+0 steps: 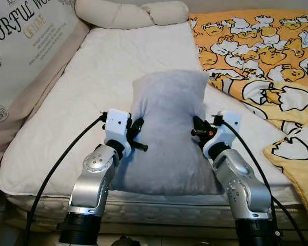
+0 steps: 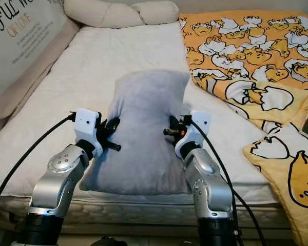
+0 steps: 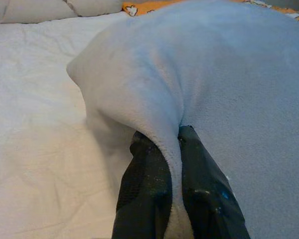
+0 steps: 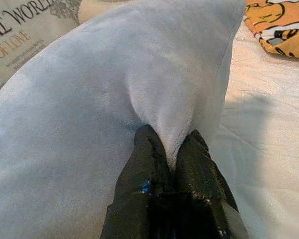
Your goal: Clean up the room
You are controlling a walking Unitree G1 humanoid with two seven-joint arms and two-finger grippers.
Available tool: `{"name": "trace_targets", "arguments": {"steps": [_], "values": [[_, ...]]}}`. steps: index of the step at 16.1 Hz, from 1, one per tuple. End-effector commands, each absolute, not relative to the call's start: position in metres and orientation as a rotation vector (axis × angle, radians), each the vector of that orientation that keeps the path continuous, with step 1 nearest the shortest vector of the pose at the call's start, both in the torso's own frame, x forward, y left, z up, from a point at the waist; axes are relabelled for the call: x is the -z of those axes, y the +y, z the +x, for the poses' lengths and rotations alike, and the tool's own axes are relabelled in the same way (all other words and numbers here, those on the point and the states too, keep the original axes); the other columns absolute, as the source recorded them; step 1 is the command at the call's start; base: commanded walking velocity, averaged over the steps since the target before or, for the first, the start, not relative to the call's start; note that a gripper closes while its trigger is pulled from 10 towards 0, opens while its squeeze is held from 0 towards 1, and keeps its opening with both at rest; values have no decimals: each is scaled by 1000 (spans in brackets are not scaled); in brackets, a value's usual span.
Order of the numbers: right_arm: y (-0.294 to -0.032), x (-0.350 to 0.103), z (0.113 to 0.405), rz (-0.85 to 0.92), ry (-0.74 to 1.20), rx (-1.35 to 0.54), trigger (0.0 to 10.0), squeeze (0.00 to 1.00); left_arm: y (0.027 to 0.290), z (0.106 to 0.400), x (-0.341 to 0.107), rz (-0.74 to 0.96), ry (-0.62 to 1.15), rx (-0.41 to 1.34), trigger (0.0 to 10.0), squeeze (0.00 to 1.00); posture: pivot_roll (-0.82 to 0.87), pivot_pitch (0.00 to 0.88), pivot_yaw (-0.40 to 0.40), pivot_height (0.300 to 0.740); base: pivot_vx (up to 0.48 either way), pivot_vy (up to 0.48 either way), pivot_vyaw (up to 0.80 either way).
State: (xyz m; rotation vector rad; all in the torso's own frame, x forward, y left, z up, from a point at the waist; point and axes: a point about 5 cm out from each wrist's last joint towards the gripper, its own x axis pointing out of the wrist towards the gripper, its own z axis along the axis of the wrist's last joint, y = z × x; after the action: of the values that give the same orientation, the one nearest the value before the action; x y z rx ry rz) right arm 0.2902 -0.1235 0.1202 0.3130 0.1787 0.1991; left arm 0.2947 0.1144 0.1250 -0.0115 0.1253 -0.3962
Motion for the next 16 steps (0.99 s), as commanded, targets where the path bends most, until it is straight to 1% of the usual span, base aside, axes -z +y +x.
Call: {"name": "trace_targets", "arguments": {"steps": [1, 3, 6, 16], "values": [[-126, -131, 289, 306, 120, -184, 10000, 0, 122, 294, -131, 14, 102, 363, 10000, 0, -73, 0, 69, 740, 0, 368, 0], [-128, -131, 287, 331, 121, -180, 10000, 0, 124, 295, -133, 18, 104, 350, 10000, 0, -67, 0, 68, 740, 0, 368, 0], [-126, -126, 284, 319, 136, -198, 10000, 0, 125, 295, -135, 24, 102, 347, 10000, 0, -51, 0, 62, 740, 0, 380, 0], [-122, -123, 287, 331, 167, -228, 10000, 0, 126, 299, -139, 32, 103, 341, 10000, 0, -34, 0, 47, 740, 0, 378, 0]]}}
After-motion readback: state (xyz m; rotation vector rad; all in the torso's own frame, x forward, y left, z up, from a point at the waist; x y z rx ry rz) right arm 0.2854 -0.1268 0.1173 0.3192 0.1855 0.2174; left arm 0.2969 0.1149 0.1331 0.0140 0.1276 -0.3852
